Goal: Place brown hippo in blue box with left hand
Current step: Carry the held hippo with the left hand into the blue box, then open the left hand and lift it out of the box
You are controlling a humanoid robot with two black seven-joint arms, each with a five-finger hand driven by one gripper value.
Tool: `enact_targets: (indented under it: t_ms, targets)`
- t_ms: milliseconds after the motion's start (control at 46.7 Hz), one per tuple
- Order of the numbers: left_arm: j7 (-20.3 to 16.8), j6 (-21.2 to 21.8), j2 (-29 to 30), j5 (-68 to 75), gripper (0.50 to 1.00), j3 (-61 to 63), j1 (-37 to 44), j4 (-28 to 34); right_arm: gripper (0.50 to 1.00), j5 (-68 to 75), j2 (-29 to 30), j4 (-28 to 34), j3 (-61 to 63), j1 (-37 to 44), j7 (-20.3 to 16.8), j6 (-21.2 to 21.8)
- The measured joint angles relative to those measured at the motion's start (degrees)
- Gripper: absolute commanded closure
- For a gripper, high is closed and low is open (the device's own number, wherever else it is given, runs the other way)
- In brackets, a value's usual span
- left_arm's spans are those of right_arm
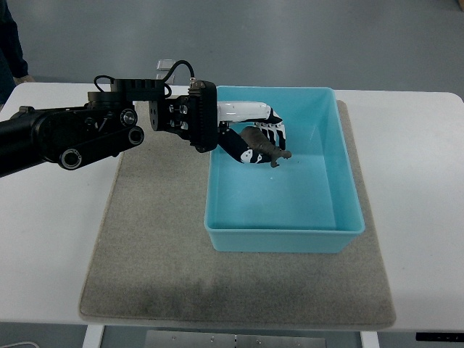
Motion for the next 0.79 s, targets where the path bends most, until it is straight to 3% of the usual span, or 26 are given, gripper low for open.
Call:
enact_targets:
  t_ms: [43,86,128,236,321,364,792]
  targets:
    - [0.0,0.0,-0.1,0.0,0.89,0.0,0.4,0.0,0.564,0.0,0.0,0.0,0.0,0.0,0.0,0.0]
    - [0.0,0.0,-0.2,-0.1,0.74,0.1,0.7,0.1,0.564,0.0,0.0,0.0,0.0,0.0,0.0,0.0]
    - [0.0,0.0,-0.2,-0.2,0.662,0.1,0.8,0.2,0.564,0.0,0.0,0.0,0.0,0.0,0.0,0.0]
    - [0.0,0.2,-0.2,-0.4,0.647,0.1,1.0,0.1,0.564,0.0,0.0,0.0,0.0,0.0,0.0,0.0]
    - [-0.1,0.2,-0.2,-0.5,0.557,0.0,1.0,0.1,0.564,0.0,0.0,0.0,0.0,0.0,0.0,0.0]
    - [-0.1,0.2,-0.2,-0.5,0.544,0.0,1.0,0.1,0.564,0.0,0.0,0.0,0.0,0.0,0.0,0.0]
    - [-0.1,1.0,-0.2,-0.7,0.544,-1.1,0.0,2.7,0.564,0.0,0.0,0.0,0.0,0.0,0.0,0.0]
